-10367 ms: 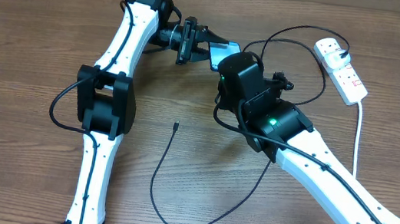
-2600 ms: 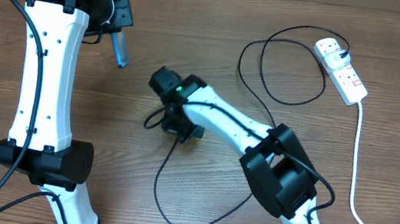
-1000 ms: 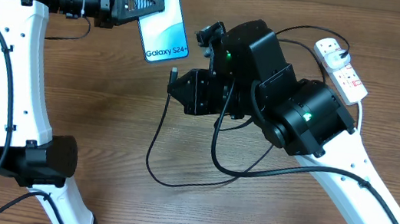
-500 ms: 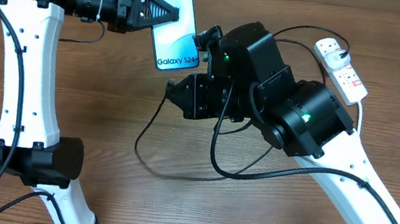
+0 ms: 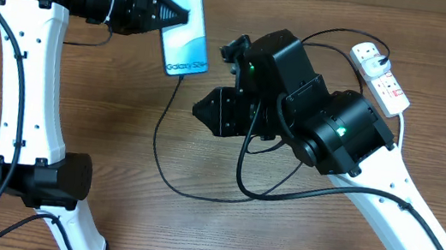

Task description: Plug charger to phone and switch on socket

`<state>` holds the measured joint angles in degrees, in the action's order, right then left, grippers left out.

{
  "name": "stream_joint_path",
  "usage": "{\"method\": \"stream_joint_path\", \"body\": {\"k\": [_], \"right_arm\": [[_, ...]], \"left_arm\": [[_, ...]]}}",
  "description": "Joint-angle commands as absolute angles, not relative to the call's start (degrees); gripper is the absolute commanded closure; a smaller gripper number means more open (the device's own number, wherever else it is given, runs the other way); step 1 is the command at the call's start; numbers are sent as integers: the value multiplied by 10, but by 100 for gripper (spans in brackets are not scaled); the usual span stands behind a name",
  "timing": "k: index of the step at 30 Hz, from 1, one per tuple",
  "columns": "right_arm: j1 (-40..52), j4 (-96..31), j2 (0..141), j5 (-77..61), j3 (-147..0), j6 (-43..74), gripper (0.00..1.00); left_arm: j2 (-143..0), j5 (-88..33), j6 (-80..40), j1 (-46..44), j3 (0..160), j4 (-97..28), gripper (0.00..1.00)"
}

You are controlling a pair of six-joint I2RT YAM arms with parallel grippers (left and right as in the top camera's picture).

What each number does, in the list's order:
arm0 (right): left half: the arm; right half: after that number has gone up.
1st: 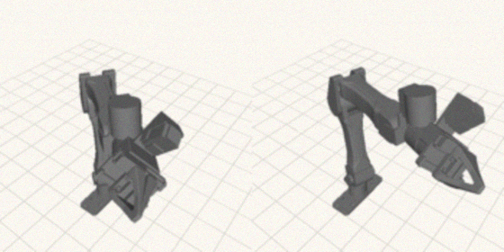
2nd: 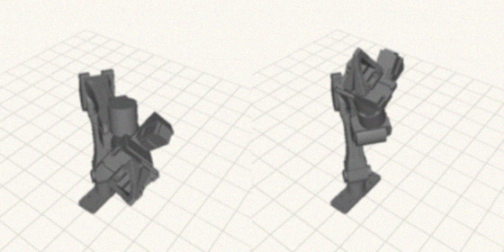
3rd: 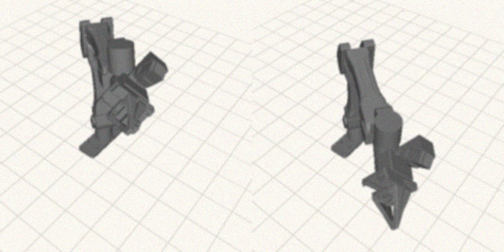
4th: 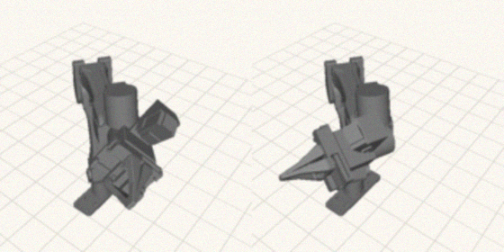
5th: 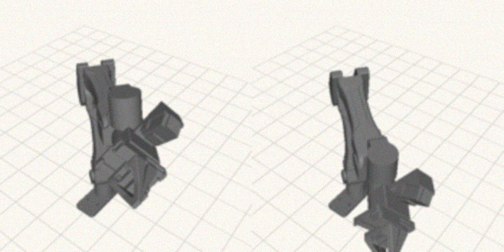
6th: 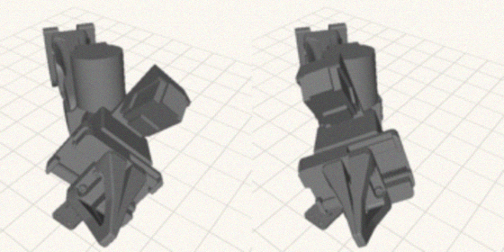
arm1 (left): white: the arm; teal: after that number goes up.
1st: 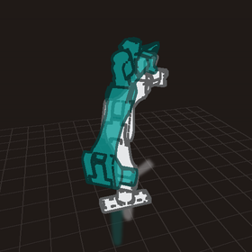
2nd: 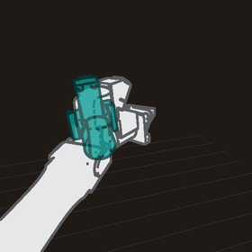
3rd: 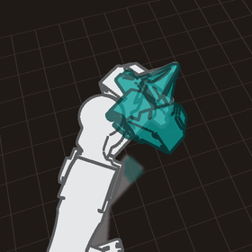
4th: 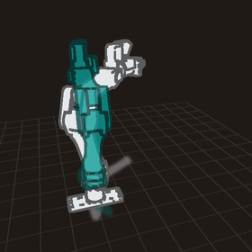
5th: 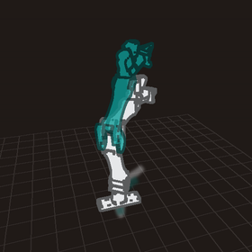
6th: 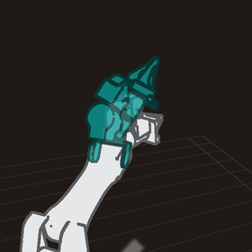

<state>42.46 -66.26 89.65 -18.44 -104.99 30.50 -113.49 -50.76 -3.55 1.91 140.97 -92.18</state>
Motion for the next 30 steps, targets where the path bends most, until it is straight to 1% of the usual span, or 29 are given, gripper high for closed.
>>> {"method": "stream_joint_path", "body": {"k": [1, 4, 8, 9, 13, 14, 17, 18, 23, 30], "right_arm": [[427, -674, 899, -94, -1049, 332, 69], [427, -691, 908, -36, -1049, 369, 66], [427, -712, 947, -31, -1049, 378, 53], [427, -720, 962, -33, -1049, 379, 52], [427, -733, 1024, -84, -1056, 365, 47], [426, -731, 1040, -102, -1061, 354, 44], [426, -729, 1082, -108, -1087, 340, 30], [426, -728, 1098, -108, -1099, 340, 27], [438, -682, 1176, -107, -1124, 341, 27], [505, -627, 1270, -54, -1122, 360, 27]], "left_arm": [[-1132, -268, -84, 23, 1414, -920, 96], [-1132, -126, -121, 22, 1414, -933, 96], [-1133, 6, -172, 22, 1414, -954, 96], [-1133, 30, -185, 22, 1414, -957, 96], [-1140, 44, -194, 22, 1414, -958, 96], [-1141, 44, -194, 22, 1414, -958, 96], [-1150, 45, -196, 22, 1414, -958, 96], [-1152, 45, -196, 22, 1414, -958, 96], [-1166, 56, -215, 27, 1414, -968, 96], [-1167, 84, -219, 43, 1411, -968, 96]]}}
